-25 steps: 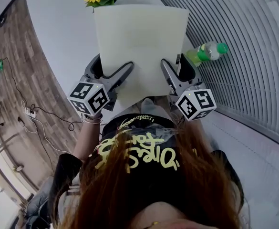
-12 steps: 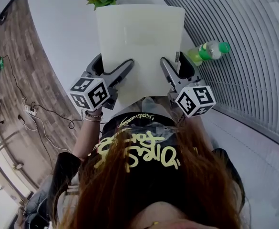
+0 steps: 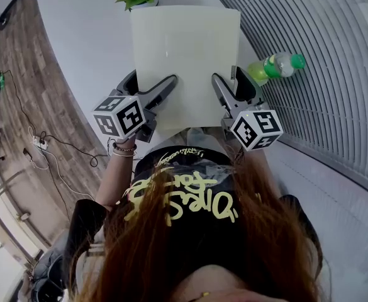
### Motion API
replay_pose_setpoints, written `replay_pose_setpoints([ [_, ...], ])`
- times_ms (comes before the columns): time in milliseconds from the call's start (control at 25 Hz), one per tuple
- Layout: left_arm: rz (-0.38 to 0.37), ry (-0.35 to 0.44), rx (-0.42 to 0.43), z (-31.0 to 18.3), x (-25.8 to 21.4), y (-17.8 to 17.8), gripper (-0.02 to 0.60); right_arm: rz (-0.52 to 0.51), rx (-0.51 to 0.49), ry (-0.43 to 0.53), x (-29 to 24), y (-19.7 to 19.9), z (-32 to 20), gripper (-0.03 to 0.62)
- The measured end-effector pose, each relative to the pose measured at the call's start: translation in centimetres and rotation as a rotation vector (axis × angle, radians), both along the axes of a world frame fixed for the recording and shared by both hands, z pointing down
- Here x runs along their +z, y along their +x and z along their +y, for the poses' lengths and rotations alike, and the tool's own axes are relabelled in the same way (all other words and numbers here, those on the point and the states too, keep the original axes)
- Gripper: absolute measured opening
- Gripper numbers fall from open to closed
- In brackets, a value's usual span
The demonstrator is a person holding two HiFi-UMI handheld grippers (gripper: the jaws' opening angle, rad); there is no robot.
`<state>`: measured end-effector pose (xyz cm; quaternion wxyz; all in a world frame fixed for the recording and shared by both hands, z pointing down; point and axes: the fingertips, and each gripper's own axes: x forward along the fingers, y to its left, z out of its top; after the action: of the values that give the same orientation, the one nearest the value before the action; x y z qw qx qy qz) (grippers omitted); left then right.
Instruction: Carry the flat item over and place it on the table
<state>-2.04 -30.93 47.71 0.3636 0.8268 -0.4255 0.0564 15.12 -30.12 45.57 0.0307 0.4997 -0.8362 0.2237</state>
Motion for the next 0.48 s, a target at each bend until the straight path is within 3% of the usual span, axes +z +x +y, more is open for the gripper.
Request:
replay_pose_setpoints([
  [480, 0.021, -0.095, -0.015, -0.1, 1.5, -0.1, 0.482, 0.018, -0.014, -0.039, 0.8, -0.1, -0.3, 0.285],
])
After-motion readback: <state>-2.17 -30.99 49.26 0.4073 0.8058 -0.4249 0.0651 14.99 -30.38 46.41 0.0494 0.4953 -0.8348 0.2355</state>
